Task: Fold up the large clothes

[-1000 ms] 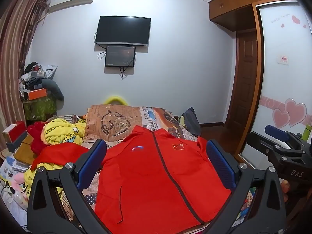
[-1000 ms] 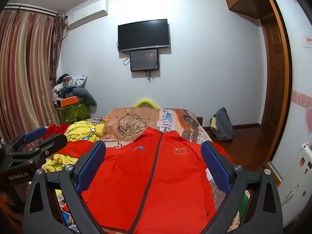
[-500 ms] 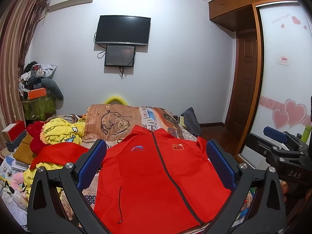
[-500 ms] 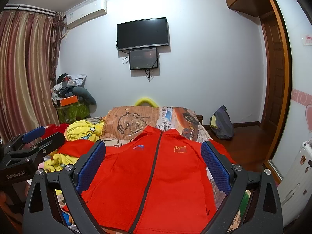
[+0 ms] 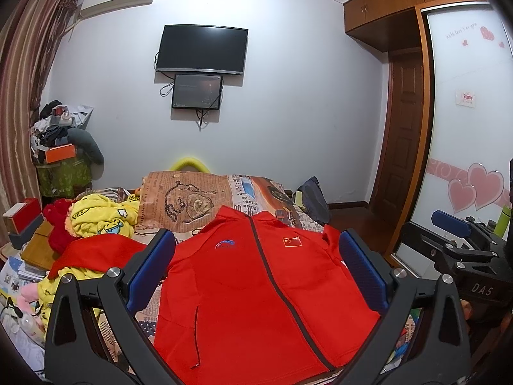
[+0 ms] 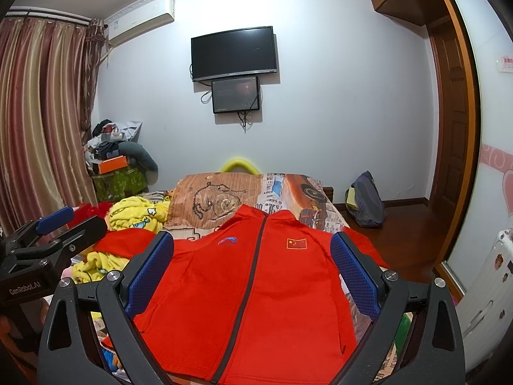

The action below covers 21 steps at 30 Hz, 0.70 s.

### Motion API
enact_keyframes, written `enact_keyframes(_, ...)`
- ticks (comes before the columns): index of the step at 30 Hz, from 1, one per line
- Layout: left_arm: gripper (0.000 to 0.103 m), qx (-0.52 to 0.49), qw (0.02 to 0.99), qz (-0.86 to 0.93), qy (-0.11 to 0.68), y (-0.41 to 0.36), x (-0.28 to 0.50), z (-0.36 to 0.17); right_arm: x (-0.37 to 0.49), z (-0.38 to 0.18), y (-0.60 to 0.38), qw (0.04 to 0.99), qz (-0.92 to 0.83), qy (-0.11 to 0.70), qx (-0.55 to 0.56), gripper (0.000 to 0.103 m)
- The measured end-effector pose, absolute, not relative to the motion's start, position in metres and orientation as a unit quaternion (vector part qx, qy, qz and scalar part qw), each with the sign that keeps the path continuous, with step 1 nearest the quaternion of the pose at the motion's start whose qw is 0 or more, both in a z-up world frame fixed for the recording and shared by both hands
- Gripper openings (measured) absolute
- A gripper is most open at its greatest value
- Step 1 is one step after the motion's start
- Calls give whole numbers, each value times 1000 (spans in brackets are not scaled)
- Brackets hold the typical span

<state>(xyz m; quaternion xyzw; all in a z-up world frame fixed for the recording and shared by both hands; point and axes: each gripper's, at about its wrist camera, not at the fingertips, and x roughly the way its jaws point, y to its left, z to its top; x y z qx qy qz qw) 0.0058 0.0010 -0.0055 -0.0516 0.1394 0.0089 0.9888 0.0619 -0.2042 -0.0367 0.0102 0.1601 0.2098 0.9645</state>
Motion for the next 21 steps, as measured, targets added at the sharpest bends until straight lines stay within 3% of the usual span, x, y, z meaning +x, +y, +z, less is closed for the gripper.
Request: enact_keyframes(21, 103, -56, 988, 6, 145, 2, 10, -8, 63, -43, -204, 964, 209, 164, 10, 97)
